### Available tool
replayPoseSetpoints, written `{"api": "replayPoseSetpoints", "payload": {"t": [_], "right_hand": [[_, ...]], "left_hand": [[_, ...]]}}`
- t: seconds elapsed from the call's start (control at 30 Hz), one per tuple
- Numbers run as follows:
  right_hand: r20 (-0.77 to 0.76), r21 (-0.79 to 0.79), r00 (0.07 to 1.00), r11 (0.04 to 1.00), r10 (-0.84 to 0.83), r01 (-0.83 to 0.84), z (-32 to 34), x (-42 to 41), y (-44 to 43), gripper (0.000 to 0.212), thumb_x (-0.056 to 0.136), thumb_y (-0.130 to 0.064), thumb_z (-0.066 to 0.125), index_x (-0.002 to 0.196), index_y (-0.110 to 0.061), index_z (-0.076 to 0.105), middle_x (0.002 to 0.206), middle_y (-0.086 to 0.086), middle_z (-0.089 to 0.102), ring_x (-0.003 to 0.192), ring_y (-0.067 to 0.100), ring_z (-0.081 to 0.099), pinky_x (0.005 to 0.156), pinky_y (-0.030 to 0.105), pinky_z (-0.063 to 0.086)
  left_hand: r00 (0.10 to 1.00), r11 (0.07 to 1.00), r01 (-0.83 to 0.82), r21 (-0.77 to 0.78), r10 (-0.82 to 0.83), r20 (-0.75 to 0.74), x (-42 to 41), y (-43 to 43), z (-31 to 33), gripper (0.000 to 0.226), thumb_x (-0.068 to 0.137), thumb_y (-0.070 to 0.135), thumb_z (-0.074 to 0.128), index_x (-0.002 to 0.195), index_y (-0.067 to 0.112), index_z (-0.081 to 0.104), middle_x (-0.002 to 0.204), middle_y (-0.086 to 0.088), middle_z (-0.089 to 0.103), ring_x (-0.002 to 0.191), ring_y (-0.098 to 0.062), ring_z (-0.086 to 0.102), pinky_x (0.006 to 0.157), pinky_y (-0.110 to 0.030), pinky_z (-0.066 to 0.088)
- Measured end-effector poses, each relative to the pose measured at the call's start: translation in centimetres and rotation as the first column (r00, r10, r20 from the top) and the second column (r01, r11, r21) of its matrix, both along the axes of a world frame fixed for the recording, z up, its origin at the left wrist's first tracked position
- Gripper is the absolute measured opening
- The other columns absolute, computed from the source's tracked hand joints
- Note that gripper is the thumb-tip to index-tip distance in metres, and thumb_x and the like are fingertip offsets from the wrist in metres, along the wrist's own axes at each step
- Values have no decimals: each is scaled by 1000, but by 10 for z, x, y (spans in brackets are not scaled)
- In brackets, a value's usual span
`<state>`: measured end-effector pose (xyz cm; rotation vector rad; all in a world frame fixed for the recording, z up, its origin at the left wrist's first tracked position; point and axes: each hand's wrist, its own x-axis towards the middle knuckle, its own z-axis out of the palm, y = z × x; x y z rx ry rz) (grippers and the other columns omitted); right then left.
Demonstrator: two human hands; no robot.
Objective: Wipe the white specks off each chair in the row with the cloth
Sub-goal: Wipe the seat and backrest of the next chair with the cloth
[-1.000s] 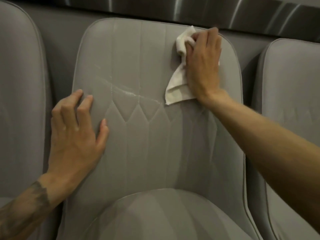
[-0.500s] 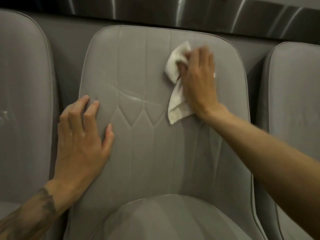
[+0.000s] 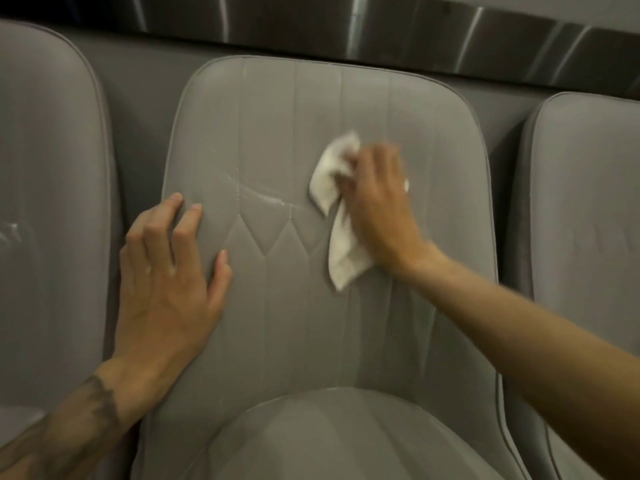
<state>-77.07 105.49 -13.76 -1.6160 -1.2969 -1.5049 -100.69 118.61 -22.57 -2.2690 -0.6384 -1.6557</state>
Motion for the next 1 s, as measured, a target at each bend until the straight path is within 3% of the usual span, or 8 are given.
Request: {"api": "replayPoseSetpoints", "payload": {"t": [0.13,0.23,0.4,0.57,0.67,0.77,0.87,1.0], "right_hand": [[168,-409,980,912,107,-30,-76,-2,-38,19,103,-16,49,115,-3,56,106,20,59,88,37,55,79,44,43],[196,-224,980,974,28,17,-22,10,-27,18,103,-19,46,112,-4,51,101,24,58,89,38,53,78,45,42],[-66,145,995,986,-70,79,24,3,3,20,101,-18,50,105,0,58,101,24,56,91,38,52,79,46,42],[101,-275,986,956,135,-103,-127,-20,-18,23,100,-15,56,119,-5,51,110,17,56,93,35,54,84,43,42],[187,-449,961,888,206,-103,-139,-17,-30,17,102,-13,50,118,-6,50,109,16,59,90,34,57,84,39,42],[164,-266,980,962,109,-62,-84,-9,-18,18,104,-16,46,118,-6,50,109,19,57,92,36,53,83,43,41],[-59,-22,998,999,22,-23,-54,-15,-7,14,99,-16,59,108,-5,56,107,17,56,93,33,49,83,41,40],[26,-226,992,967,127,-118,-136,-27,-13,17,99,-13,55,114,-6,52,112,14,50,93,33,50,85,41,38]], "left_hand": [[1000,1000,10,-5,-10,5,1,-1,0,57,101,28,54,145,-5,43,149,-31,40,134,-53,42,114,-57,33],[1000,1000,9,-8,-9,7,1,-1,1,56,100,28,55,145,-5,43,148,-31,40,134,-52,42,114,-57,34],[1000,1000,-5,-3,5,8,0,-1,0,56,101,28,55,145,-4,43,150,-30,39,134,-51,41,114,-55,33],[1000,1000,-2,-12,2,1,0,-1,0,56,101,28,56,145,-4,42,149,-30,39,134,-51,41,114,-53,32],[1000,1000,-3,-20,3,-4,-1,-4,1,56,101,25,59,145,-4,42,149,-30,39,134,-51,41,114,-55,32],[1000,1000,-15,-16,15,-7,-1,-4,1,56,100,25,60,145,-3,41,150,-30,39,135,-50,40,115,-54,32],[1000,1000,-18,-15,18,-9,-1,-4,1,56,101,25,58,146,-3,41,150,-30,39,134,-50,40,115,-53,31],[1000,1000,-14,-22,14,-8,-1,-4,0,56,101,26,58,146,-3,41,150,-30,39,134,-51,40,114,-53,32]]}}
